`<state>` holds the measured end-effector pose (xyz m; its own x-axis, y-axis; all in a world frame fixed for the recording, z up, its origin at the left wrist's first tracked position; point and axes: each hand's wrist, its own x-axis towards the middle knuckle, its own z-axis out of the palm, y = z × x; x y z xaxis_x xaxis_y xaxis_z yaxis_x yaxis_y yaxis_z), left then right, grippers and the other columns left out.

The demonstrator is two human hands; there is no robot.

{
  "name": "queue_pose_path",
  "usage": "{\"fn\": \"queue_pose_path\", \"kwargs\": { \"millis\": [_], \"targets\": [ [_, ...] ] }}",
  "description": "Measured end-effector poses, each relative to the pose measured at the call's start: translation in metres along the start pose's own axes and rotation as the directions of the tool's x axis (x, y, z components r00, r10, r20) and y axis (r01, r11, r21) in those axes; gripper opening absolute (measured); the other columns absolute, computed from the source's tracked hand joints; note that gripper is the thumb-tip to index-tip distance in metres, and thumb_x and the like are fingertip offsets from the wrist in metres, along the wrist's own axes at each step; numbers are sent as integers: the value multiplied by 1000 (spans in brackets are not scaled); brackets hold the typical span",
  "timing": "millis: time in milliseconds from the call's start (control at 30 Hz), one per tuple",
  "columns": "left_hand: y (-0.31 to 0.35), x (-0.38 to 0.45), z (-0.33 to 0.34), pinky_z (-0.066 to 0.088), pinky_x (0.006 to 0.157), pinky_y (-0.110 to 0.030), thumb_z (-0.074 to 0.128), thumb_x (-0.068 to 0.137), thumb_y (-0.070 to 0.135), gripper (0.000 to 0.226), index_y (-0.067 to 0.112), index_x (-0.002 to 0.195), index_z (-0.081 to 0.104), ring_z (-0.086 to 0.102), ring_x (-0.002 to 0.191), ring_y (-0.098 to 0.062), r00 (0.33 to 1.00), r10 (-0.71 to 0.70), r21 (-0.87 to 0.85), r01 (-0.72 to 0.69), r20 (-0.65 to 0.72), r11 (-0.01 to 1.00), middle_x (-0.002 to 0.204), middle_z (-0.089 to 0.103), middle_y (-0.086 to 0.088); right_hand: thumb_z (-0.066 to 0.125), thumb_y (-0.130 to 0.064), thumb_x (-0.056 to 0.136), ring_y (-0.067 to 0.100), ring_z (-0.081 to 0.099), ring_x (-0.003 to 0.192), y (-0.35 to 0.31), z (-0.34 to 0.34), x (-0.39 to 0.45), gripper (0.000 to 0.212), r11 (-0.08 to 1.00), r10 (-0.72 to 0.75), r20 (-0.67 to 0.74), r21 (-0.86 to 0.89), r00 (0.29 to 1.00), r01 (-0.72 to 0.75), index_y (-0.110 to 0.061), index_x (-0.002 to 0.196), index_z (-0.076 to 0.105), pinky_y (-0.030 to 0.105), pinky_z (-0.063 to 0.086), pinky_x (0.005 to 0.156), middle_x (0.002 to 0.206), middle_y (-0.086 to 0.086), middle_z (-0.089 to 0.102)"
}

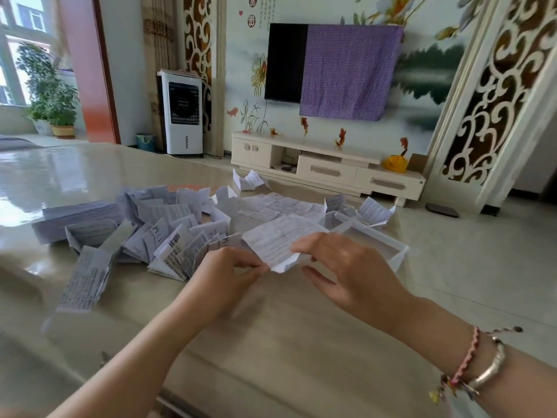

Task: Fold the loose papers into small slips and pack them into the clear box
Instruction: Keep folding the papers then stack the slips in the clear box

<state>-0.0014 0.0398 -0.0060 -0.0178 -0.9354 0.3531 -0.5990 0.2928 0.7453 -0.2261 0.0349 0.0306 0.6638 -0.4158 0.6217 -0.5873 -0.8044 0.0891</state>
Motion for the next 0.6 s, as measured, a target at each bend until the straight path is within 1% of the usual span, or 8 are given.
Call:
{"fn": "queue_pose_path", "kwargs": {
  "millis": [67, 167, 233, 333, 433, 467, 533, 600],
  "targets": [
    [-5, 1, 0, 41, 78, -7, 75, 79, 19, 21, 40, 80, 75, 59, 87, 13, 1000, 4, 16, -4, 0, 1000, 89, 68, 30, 69, -15, 86, 7, 62, 88, 6, -1, -3, 27, 998, 53, -8, 41, 999, -53, -20, 111, 64, 32, 56, 62, 104, -11, 65],
    [-11, 0, 4, 37, 79, -7, 81, 72, 19, 48, 42, 110, 64, 53, 97, 5, 997, 55, 56, -58, 58, 997, 120, 50, 24, 69, -14, 85, 8, 63, 79, 8, -2, -1, 11, 996, 78, -28, 44, 997, -77, -19, 95, 67, 34, 55, 60, 89, -10, 67],
    [-10, -3, 8, 37, 80, -9, 84, 69, 27, 61, 47, 118, 56, 49, 98, 0, 989, 114, 90, -122, 90, 988, 123, 42, 26, 67, -19, 86, 10, 63, 76, 2, -1, 2, 5, 998, 64, -34, 0, 997, -64, -20, 90, 68, 35, 54, 58, 84, -10, 67],
    [-6, -5, 15, 37, 78, -12, 78, 76, 30, 45, 45, 116, 62, 50, 92, -4, 978, 197, 109, -204, 65, 973, 115, 53, 27, 65, -23, 87, 8, 63, 71, -11, 0, 8, 7, 1000, 30, -33, 12, 999, -29, -22, 92, 69, 32, 53, 57, 84, -11, 68],
    [-3, -8, 16, 34, 74, -13, 65, 89, 22, 15, 32, 96, 74, 48, 86, -1, 973, 222, 138, -228, 56, 964, 92, 66, 20, 69, -23, 86, 3, 61, 69, -15, -1, 7, 21, 997, 53, -60, 59, 997, -50, -22, 106, 66, 23, 52, 57, 94, -13, 66],
    [-3, -9, 15, 35, 73, -13, 63, 91, 23, 13, 26, 92, 76, 48, 81, 1, 976, 205, 122, -213, 72, 970, 87, 68, 16, 71, -24, 85, 0, 59, 69, -13, -4, 5, 30, 994, 93, -67, 67, 993, -88, -23, 113, 63, 20, 51, 57, 100, -15, 63],
    [-5, -10, 13, 46, 72, -22, 60, 93, 25, 18, 14, 86, 73, 50, 72, -1, 983, 128, 68, -138, 134, 988, 85, 71, 0, 72, -30, 82, -2, 53, 74, -5, -9, -2, 45, 978, 199, -82, 70, 976, -194, -24, 124, 54, 13, 47, 60, 108, -17, 52],
    [-9, -9, 7, 51, 77, -30, 61, 92, 30, 24, 8, 87, 70, 51, 70, -5, 977, 45, 25, -51, 210, 998, 91, 69, -12, 68, -39, 80, 0, 48, 87, 6, -12, -11, 54, 943, 328, -74, 83, 942, -322, -24, 128, 49, 9, 42, 70, 114, -13, 46]
  ]
}}
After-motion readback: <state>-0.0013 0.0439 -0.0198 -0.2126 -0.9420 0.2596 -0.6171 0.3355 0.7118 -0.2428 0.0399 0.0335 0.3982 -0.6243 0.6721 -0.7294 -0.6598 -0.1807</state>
